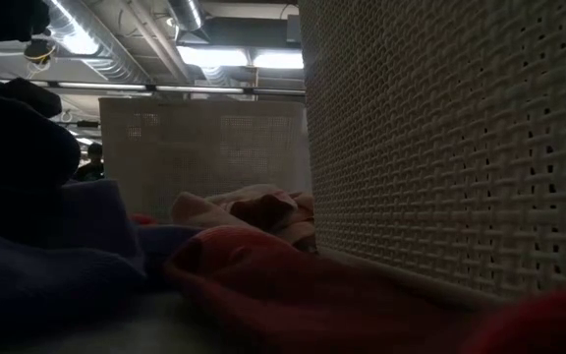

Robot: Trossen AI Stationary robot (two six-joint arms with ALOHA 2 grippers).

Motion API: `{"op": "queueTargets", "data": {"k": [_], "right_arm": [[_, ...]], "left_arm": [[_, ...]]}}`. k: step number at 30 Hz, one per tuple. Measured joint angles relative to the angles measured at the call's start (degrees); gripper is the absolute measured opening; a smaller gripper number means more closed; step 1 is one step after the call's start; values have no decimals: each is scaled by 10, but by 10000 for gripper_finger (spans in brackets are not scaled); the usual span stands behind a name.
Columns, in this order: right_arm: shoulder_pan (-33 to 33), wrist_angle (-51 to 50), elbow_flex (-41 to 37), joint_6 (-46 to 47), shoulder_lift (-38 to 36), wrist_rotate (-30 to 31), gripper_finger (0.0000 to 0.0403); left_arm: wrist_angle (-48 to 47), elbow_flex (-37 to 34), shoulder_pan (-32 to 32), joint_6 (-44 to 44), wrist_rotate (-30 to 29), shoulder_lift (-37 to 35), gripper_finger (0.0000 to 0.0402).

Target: Sort clothes

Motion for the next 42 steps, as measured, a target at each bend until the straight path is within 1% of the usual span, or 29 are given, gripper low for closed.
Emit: {"op": "queueTargets", "data": {"k": [2,7,10,13,16,20,24,29,34,37,42], "right_arm": [[0,0,0,0,0,0,248],[0,0,0,0,0,0,248],[0,0,0,0,0,0,248],[0,0,0,0,0,0,248],[0,0,0,0,0,0,248],[0,0,0,0,0,0,248],[0,0,0,0,0,0,248],[0,0,0,0,0,0,248],[0,0,0,0,0,0,248],[0,0,0,0,0,0,248],[0,0,0,0,0,0,248]], "left_arm": [[-3,1,0,4,0,0,8],[-47,29,0,8,-9,-8,3],[-85,59,0,16,-28,-24,4],[-129,95,0,41,-68,-39,2],[-170,132,0,82,-129,-54,3],[-188,177,13,146,-196,-75,2],[-182,213,31,222,-267,-99,5],[-171,246,69,302,-310,-129,2],[-128,257,116,387,-327,-159,6],[-83,257,149,446,-341,-174,4],[2,257,209,542,-344,-189,6]]}}
